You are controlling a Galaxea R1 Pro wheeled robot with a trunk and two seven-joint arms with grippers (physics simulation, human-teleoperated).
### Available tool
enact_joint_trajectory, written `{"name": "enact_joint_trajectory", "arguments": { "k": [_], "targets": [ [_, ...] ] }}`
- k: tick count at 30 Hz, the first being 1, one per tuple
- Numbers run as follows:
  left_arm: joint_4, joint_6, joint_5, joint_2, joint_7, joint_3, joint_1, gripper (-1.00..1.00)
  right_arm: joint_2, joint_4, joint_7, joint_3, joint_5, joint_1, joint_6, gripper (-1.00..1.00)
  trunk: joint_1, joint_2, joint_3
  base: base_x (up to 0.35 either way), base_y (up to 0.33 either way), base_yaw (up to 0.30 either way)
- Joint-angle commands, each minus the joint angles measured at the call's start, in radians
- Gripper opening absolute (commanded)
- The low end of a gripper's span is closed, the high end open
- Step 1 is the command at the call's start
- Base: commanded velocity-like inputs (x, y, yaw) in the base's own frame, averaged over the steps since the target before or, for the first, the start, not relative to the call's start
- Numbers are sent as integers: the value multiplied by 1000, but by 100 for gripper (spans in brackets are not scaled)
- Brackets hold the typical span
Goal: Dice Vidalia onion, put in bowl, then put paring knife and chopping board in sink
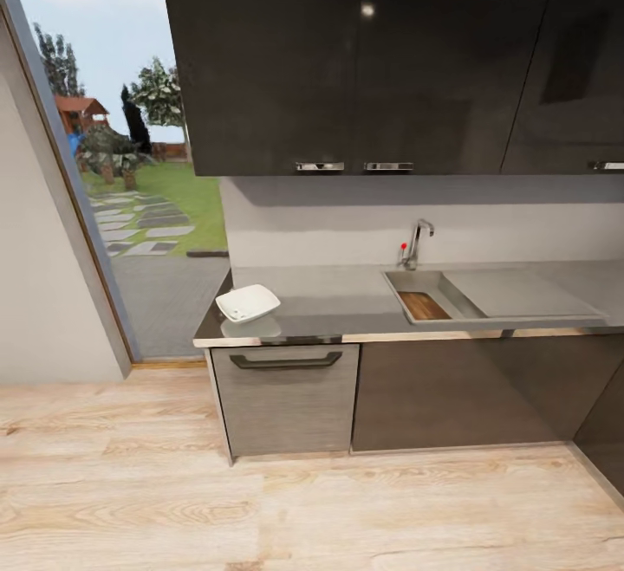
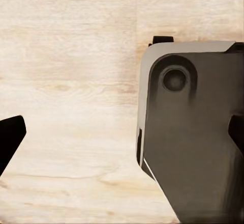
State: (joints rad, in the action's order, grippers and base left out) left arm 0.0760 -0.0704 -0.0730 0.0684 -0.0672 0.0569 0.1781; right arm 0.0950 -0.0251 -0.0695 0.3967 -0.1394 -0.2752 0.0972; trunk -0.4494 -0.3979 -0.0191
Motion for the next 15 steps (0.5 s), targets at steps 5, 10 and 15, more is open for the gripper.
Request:
{"name": "enact_joint_trajectory", "arguments": {
  "k": [5, 10, 15],
  "targets": [
    [2, 7, -8, -2, 4, 8, 0, 100, -56, 2, -3, 8, -11, -1, 35, 100, -1, -2, -2, 0, 0, 0],
    [1, 3, -7, -2, 4, 8, -1, 100, -72, 1, -3, 8, -11, -1, 42, 100, -1, -2, -2, 0, 0, 0],
    [1, 3, -7, -2, 4, 8, -2, 100, -73, 2, -3, 8, -12, -1, 42, 100, -1, -2, -2, 0, 0, 0]
  ]
}}
